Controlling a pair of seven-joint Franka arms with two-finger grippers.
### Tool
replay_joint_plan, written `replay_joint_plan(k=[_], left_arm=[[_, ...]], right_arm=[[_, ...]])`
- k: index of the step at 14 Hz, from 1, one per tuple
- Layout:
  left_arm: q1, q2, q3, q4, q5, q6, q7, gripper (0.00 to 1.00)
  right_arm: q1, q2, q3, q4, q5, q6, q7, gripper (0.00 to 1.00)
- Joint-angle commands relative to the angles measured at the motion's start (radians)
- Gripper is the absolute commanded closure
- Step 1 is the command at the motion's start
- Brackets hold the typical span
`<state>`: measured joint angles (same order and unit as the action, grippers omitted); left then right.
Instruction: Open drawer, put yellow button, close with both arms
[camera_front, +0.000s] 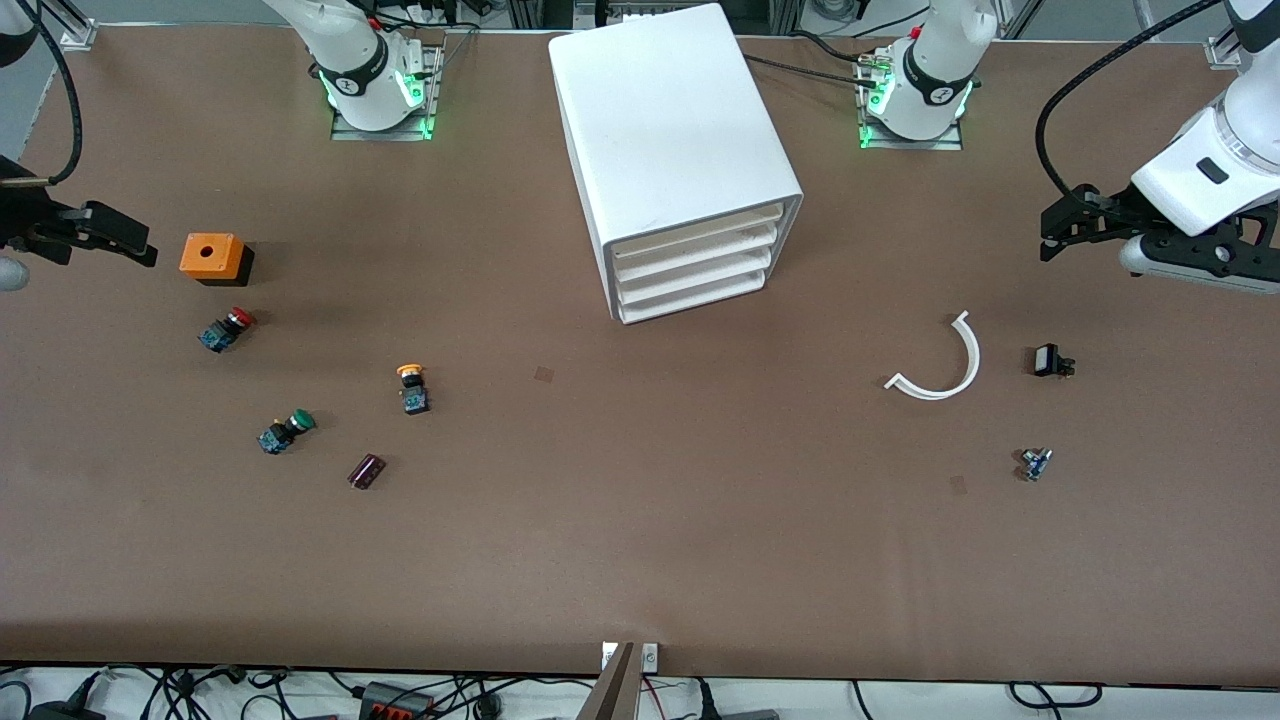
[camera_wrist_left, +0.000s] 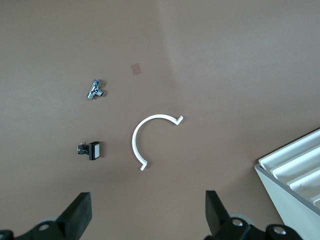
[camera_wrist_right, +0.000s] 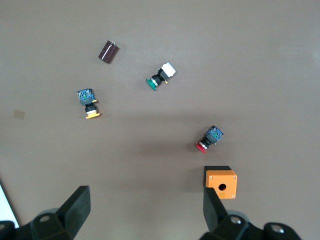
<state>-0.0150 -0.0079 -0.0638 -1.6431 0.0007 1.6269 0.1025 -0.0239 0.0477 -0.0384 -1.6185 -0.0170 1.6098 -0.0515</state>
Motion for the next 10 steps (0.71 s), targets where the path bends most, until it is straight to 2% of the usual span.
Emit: replay_joint_plan(k=[1, 5, 10], left_arm=[[0.0, -0.004, -0.005, 0.011, 0.018, -0.025, 0.0, 0.0], [0.0, -0.006, -0.002, 0.012, 0.004, -0.064, 0.003, 0.0], [-0.01, 0.015, -0.027, 0.009, -0.123, -0.264, 0.016, 0.0]], right_arm=[[0.016, 0.046, 0.008, -0.015, -0.009, 0.051, -0.011, 0.0], [0.051, 0.13, 0.008, -0.015, -0.009, 0.099, -0.013, 0.0], [0.142, 0.257, 0.008, -0.014, -0.005, 0.171, -0.007, 0.0]])
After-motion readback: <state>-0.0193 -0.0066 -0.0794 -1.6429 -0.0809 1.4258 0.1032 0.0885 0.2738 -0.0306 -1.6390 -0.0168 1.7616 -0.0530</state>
